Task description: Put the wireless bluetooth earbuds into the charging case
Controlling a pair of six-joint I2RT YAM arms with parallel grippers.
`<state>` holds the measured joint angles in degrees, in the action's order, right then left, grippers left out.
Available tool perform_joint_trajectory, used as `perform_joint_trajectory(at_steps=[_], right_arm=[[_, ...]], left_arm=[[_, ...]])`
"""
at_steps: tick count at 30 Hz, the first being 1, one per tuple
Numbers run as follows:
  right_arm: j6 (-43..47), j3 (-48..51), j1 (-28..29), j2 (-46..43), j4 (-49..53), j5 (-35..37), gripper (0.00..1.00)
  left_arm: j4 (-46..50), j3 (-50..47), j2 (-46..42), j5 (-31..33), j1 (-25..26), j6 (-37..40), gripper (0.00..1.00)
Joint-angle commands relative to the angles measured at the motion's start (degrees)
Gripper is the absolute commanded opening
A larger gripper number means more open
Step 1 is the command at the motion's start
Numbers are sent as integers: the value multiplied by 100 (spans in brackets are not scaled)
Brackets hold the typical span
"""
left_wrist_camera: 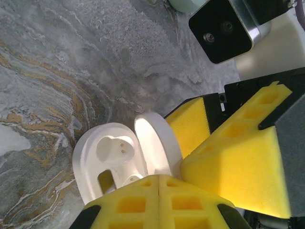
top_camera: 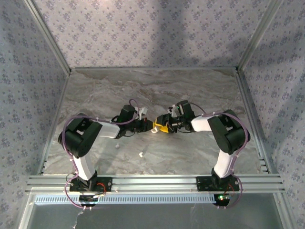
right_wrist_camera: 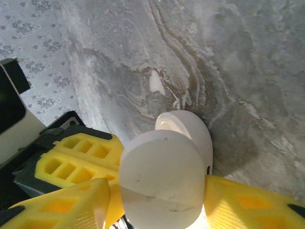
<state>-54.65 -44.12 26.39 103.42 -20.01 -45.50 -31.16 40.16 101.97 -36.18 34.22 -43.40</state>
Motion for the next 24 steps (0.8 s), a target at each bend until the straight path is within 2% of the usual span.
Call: perform_joint_trajectory(at_steps=[1,10,17,20,24], right_arm=[[-54,26,52,82,-241,-47,58],[25,137,-2,-59,-99,49,69],[375,212,-24,-543,562,335,80],[623,211,-13,-847,1047,582,85],[939,211,63,-1333,1691,982,91]], left_arm=[[-43,279,98,-215,116,37,3],[-13,381,218,-292,214,38,4],[17,362,138,-248,217,77,5],[164,283,-103,-78,182,205,8],[249,42,-565,193,16,288,18]])
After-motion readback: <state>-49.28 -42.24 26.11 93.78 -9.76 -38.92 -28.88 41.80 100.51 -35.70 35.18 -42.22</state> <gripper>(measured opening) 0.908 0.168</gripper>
